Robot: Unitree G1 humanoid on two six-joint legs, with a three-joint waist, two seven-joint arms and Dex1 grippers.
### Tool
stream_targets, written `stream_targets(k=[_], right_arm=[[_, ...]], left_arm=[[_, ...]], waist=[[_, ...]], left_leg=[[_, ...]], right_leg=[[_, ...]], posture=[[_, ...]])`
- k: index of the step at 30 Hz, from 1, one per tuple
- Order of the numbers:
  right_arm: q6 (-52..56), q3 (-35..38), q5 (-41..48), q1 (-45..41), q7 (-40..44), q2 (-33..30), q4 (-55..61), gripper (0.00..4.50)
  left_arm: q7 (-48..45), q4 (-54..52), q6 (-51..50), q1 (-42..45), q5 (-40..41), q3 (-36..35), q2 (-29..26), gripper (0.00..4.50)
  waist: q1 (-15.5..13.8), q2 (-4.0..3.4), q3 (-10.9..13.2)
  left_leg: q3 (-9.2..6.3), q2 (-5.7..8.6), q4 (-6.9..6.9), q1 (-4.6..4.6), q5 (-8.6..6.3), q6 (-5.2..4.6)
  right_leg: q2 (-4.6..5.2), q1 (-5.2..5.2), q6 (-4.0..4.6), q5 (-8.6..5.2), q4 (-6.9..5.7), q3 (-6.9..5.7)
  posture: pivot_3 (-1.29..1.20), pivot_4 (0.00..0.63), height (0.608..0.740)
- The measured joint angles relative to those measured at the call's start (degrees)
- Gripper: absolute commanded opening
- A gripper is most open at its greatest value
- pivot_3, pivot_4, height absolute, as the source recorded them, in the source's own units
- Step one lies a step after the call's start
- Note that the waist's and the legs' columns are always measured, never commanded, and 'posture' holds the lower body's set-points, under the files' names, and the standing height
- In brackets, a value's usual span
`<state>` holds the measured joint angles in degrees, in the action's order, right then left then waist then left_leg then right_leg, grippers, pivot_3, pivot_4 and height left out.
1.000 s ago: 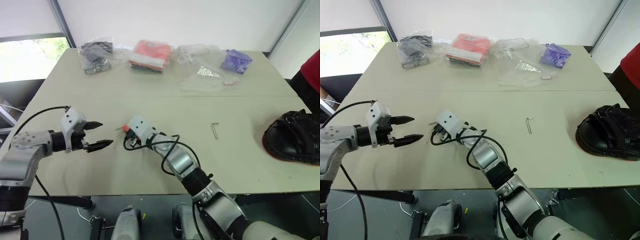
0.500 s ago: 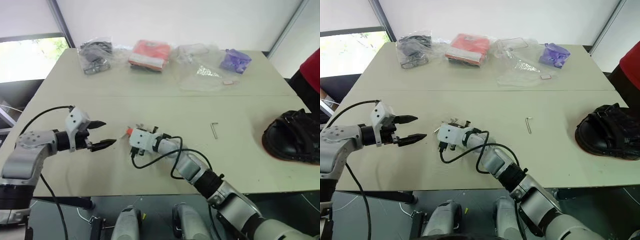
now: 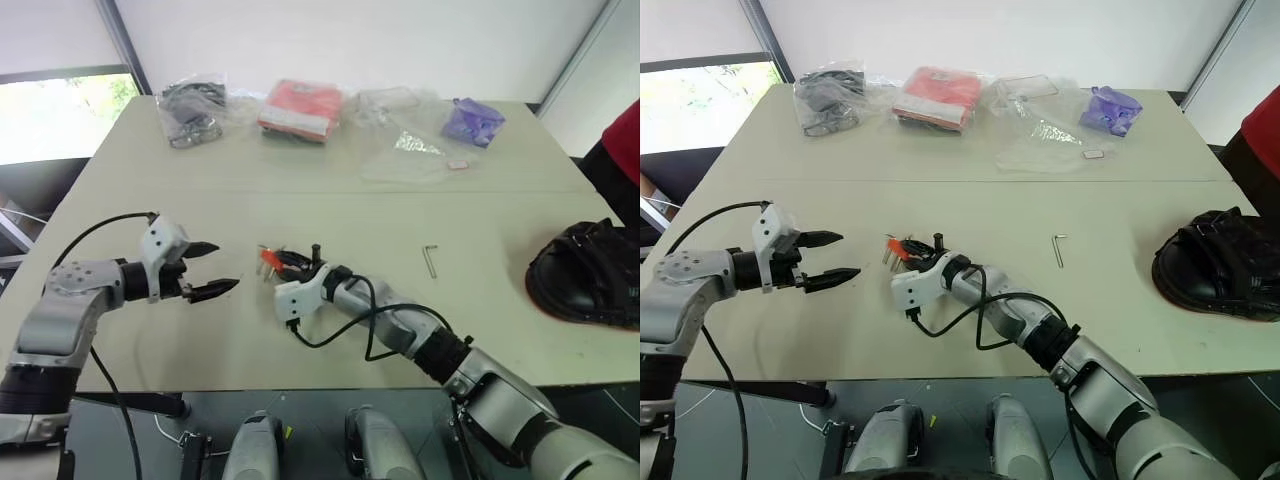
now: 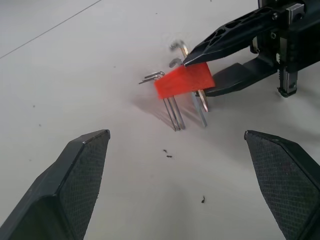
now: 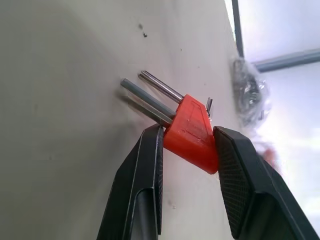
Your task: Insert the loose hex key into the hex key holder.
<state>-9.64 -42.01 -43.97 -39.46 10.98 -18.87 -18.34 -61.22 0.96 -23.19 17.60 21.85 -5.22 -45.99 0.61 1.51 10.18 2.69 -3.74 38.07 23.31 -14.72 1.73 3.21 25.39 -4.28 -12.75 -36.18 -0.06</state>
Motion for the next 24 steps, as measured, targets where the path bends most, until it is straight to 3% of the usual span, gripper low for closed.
stream_targets(k=[6,11,17,24], right_arm=[[-5.1,1.2,-4.8,-0.4,-3.6,-6.5,0.7,0.97],[-9.7,7.2,-7.3,-2.6,-8.1,-15.0,3.7,0.97],[-19.0,16.6,-6.2,-7.2,-12.6,-23.4,10.4,0.97],[-30.8,20.2,-3.6,-6.3,-12.9,-27.4,13.3,0.97]], left_arm=[[-0.1,2.3,0.8,2.1,-0.3,0.5,1.1,4.50],[0.1,5.0,0.6,6.5,0.5,1.5,4.6,4.50],[-4.1,12.8,-2.9,19.1,4.3,1.6,7.3,4.50],[-13.8,28.0,-3.7,32.9,4.8,3.2,10.2,4.50]], waist=[[0.1,0.01,0.0],[0.2,0.04,0.1],[0.3,0.04,0.1],[0.4,0.07,0.1]], left_leg=[[0.01,0.00,0.00,0.03,0.00,0.00],[0.02,0.02,0.01,0.08,0.00,0.00],[0.00,0.01,-0.08,0.07,0.00,-0.01],[0.02,0.03,-0.05,0.09,0.00,-0.01]], right_leg=[[0.00,0.02,0.00,0.00,0.02,0.00],[0.00,0.07,-0.01,0.01,0.04,0.01],[-0.05,0.09,-0.06,0.00,0.05,0.01],[-0.06,0.08,-0.09,-0.01,0.08,0.04]], posture=[[0.00,0.150,0.739],[0.00,0.150,0.739],[0.00,0.150,0.739],[0.00,0.150,0.739]])
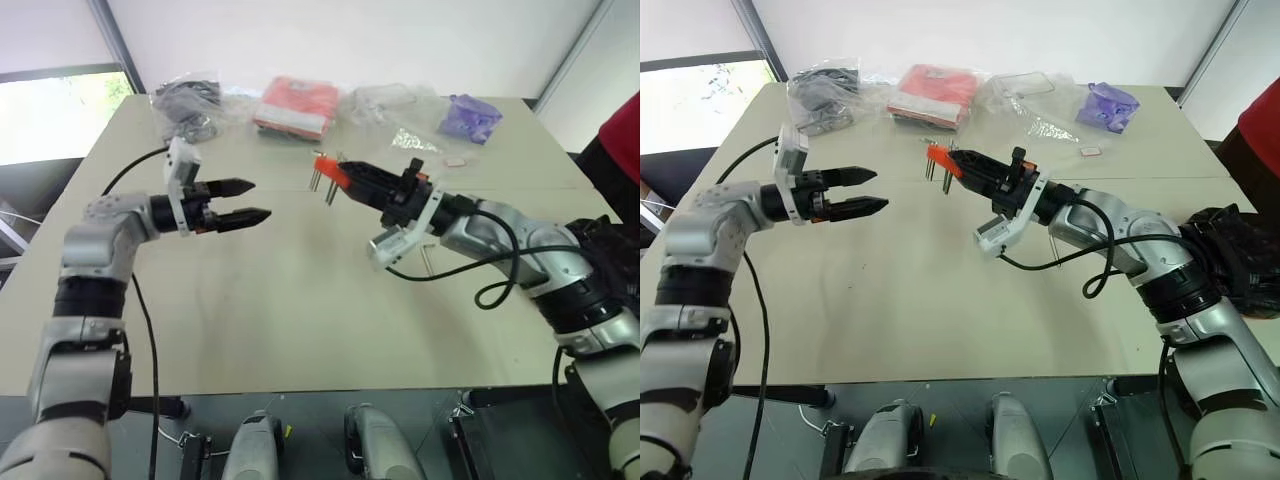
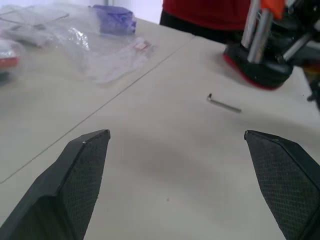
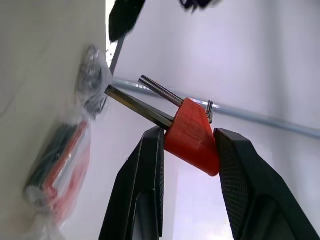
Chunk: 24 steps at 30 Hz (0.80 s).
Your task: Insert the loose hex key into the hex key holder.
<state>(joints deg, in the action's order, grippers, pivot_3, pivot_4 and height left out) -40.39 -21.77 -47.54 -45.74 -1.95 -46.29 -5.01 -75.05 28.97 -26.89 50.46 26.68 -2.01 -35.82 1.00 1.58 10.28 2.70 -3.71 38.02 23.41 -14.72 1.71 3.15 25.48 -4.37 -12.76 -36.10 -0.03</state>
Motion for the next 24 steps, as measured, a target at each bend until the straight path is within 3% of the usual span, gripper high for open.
stream_targets(k=[7,13,24], right_arm=[[-5.4,1.4,-0.1,0.4,0.0,-0.2,0.2,0.97],[-6.1,2.8,-0.5,1.8,0.9,-0.2,0.3,0.97],[-6.3,2.9,-0.7,3.0,2.8,0.7,1.6,0.97]], left_arm=[[-11.2,7.6,-2.4,11.3,-0.1,3.5,5.4,4.50],[-16.3,7.3,-3.1,11.9,-0.3,5.7,6.6,4.50],[-16.1,7.1,-2.5,12.5,-0.5,5.6,9.1,4.50]], waist=[[-0.2,0.04,0.0],[0.2,0.04,0.0],[0.0,0.04,0.0]], left_leg=[[0.01,0.01,0.03,0.03,0.00,0.00],[-0.06,-0.06,0.01,-0.02,0.00,-0.01],[-0.07,-0.06,0.04,0.00,0.00,-0.01]], right_leg=[[0.00,-0.02,0.01,0.00,0.03,0.02],[-0.14,0.00,0.00,0.00,-0.03,0.05],[-0.15,0.00,0.01,-0.01,-0.02,0.08]], posture=[[0.00,0.150,0.739],[0.00,0.150,0.739],[0.00,0.150,0.739]])
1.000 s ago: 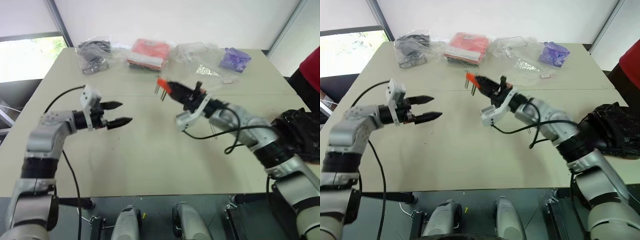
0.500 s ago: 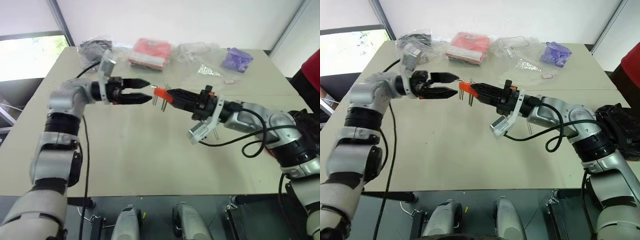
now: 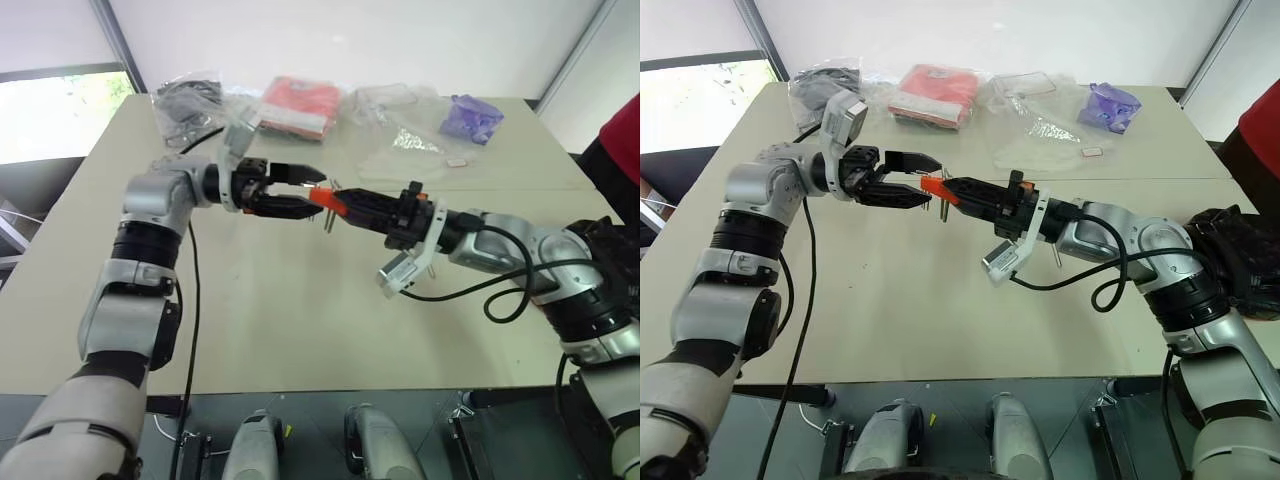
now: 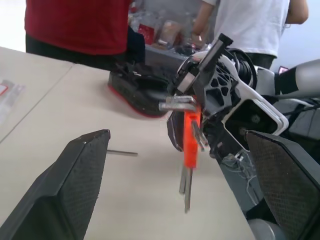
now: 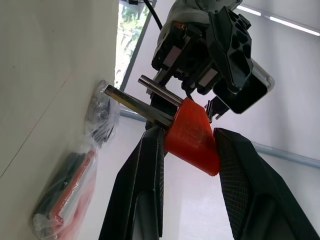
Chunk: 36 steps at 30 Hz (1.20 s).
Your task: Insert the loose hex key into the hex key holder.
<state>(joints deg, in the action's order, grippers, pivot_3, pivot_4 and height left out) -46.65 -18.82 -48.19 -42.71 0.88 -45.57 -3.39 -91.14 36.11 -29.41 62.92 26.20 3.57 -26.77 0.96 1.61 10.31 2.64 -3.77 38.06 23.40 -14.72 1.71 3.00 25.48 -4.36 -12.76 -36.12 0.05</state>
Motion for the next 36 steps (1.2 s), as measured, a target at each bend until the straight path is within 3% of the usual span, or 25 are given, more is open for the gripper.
stream_targets(k=[7,10,15,29,33,36], right_arm=[[0.0,0.0,0.0,0.0,0.6,1.3,0.1,0.97],[0.0,0.0,0.0,0.0,0.7,1.8,1.2,0.97],[1.0,0.8,-0.1,0.7,1.4,1.9,1.5,0.97],[1.2,1.4,-0.2,0.8,2.4,2.2,1.5,0.97],[1.2,2.3,-0.3,1.3,2.5,2.1,1.4,0.97],[1.0,2.4,-0.3,1.3,2.5,2.0,1.4,0.97]], left_arm=[[-0.1,0.0,1.4,0.0,-0.8,0.1,1.0,4.50],[-0.3,0.0,2.3,0.0,-1.4,0.1,1.7,3.68],[-1.1,0.3,3.0,0.0,-1.9,0.2,2.4,1.20],[-0.9,0.7,4.0,0.0,-2.2,0.1,2.8,1.20],[-1.0,0.9,3.6,0.0,-1.7,0.2,3.4,0.03],[-1.0,0.9,3.4,0.0,-1.5,0.2,3.4,0.03]], waist=[[0.0,0.00,0.0],[0.0,0.00,0.0],[-0.1,0.00,0.0],[-0.1,0.00,0.0],[-0.1,0.00,0.0],[-0.1,0.00,0.0]], left_leg=[[0.00,0.00,0.00,0.00,0.00,0.00],[0.00,0.00,0.00,0.00,0.00,0.00],[0.00,0.00,0.01,0.00,0.00,0.00],[0.00,0.00,0.02,0.00,0.00,0.00],[0.00,0.00,0.02,0.00,0.00,0.00],[0.00,0.00,0.03,-0.01,0.00,0.00]], right_leg=[[0.00,0.00,-0.01,0.00,0.00,0.00],[0.00,0.00,-0.01,0.01,0.00,0.00],[0.00,0.00,-0.01,0.01,-0.01,0.00],[0.00,-0.01,-0.01,0.01,-0.01,0.00],[0.00,-0.01,-0.03,0.02,-0.01,0.00],[0.00,-0.02,-0.03,0.02,-0.01,0.00]], posture=[[0.00,0.150,0.739],[0.00,0.150,0.739],[0.00,0.150,0.739],[0.00,0.150,0.739],[0.00,0.150,0.739],[0.00,0.150,0.739]])
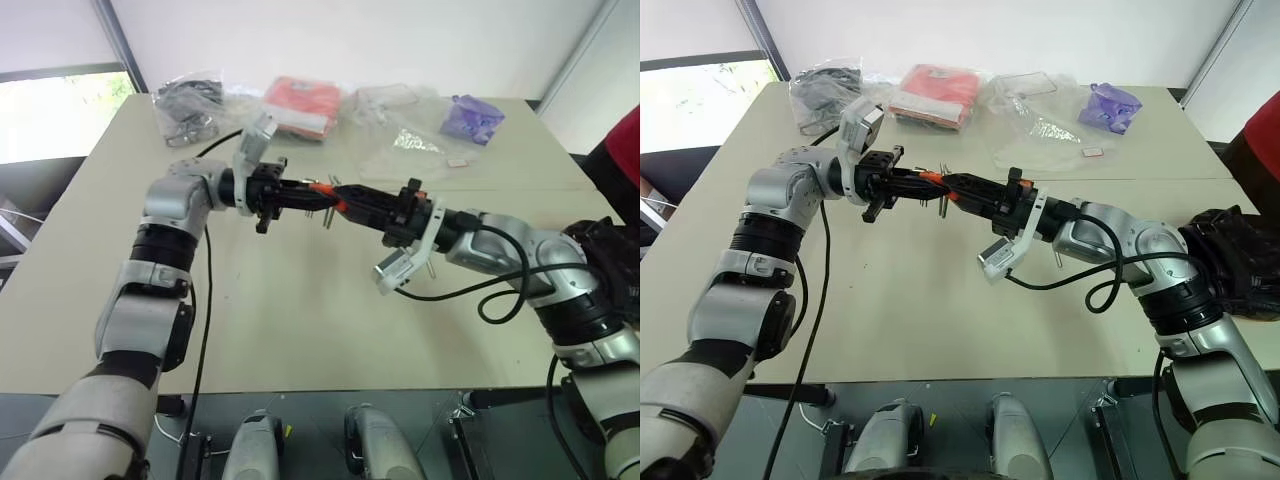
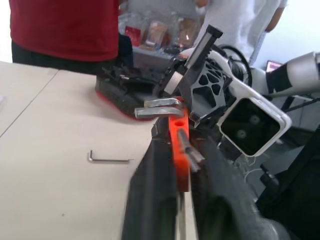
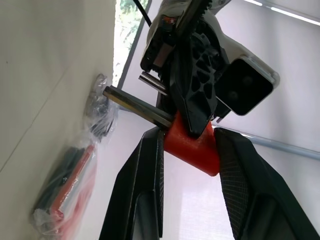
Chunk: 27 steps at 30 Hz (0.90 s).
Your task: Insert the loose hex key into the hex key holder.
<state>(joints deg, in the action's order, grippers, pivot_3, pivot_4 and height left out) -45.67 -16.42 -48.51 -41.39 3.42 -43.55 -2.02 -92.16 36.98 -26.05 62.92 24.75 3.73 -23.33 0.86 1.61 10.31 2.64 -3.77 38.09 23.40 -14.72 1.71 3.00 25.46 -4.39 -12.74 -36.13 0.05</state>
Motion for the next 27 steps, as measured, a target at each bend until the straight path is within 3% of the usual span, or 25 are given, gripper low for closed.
stream_targets(k=[12,13,15,18,19,25,27], right_arm=[[-1.3,1.0,-0.1,0.4,-0.1,0.0,0.0,0.97],[-1.4,1.0,0.2,0.5,0.1,0.0,0.0,1.99],[-2.5,0.9,1.7,1.3,1.0,0.0,0.0,2.72],[-3.7,0.4,2.7,2.0,2.2,0.0,0.0,4.20],[-3.8,0.5,2.7,2.0,2.2,0.1,0.0,4.42],[-2.9,4.4,2.4,5.8,1.3,-1.9,2.4,4.42],[0.5,8.3,6.6,10.3,3.8,-4.2,3.8,4.42]], left_arm=[[0.2,-1.6,-1.2,-0.3,0.2,0.0,0.0,0.03],[0.2,-1.8,-1.2,-0.4,0.2,0.0,0.0,0.00],[0.8,-2.2,-1.3,-0.4,0.3,-0.1,-0.5,0.00],[1.7,-2.8,-1.8,-0.5,0.3,-0.4,-1.3,0.00],[1.9,-3.3,-2.0,-0.7,0.3,-0.4,-1.3,0.00],[2.4,-4.5,-2.1,-3.1,-0.4,-0.3,-3.3,0.00],[3.2,-5.3,0.0,-4.9,-1.1,-0.4,-5.0,0.00]], waist=[[0.0,0.00,0.0],[0.0,0.00,0.0],[0.0,0.00,0.0],[0.1,0.00,0.0],[0.1,0.00,0.0],[-0.1,0.00,0.0],[-0.2,0.00,0.0]], left_leg=[[0.00,0.00,0.00,0.00,0.00,0.00],[0.00,0.00,0.00,0.00,0.00,0.00],[-0.01,0.00,0.00,0.00,0.00,0.00],[0.00,0.00,0.00,-0.01,0.00,0.00],[0.00,0.00,0.00,-0.01,0.00,0.00],[0.00,0.00,0.01,-0.01,0.00,0.00],[-0.01,0.00,0.01,-0.01,0.00,0.00]], right_leg=[[0.00,0.00,-0.01,0.01,-0.01,0.00],[0.00,0.00,-0.01,0.01,-0.01,0.00],[0.00,0.00,-0.11,0.06,-0.01,0.00],[0.00,0.00,-0.16,0.09,-0.01,0.00],[0.00,0.00,-0.16,0.09,-0.01,0.00],[0.00,0.00,-0.16,0.09,-0.01,0.00],[0.00,-0.05,-0.16,0.09,0.02,0.00]], posture=[[0.00,0.150,0.739],[0.00,0.150,0.739],[0.00,0.150,0.739],[0.00,0.150,0.739],[0.00,0.150,0.739],[0.00,0.150,0.739],[0.00,0.150,0.739]])
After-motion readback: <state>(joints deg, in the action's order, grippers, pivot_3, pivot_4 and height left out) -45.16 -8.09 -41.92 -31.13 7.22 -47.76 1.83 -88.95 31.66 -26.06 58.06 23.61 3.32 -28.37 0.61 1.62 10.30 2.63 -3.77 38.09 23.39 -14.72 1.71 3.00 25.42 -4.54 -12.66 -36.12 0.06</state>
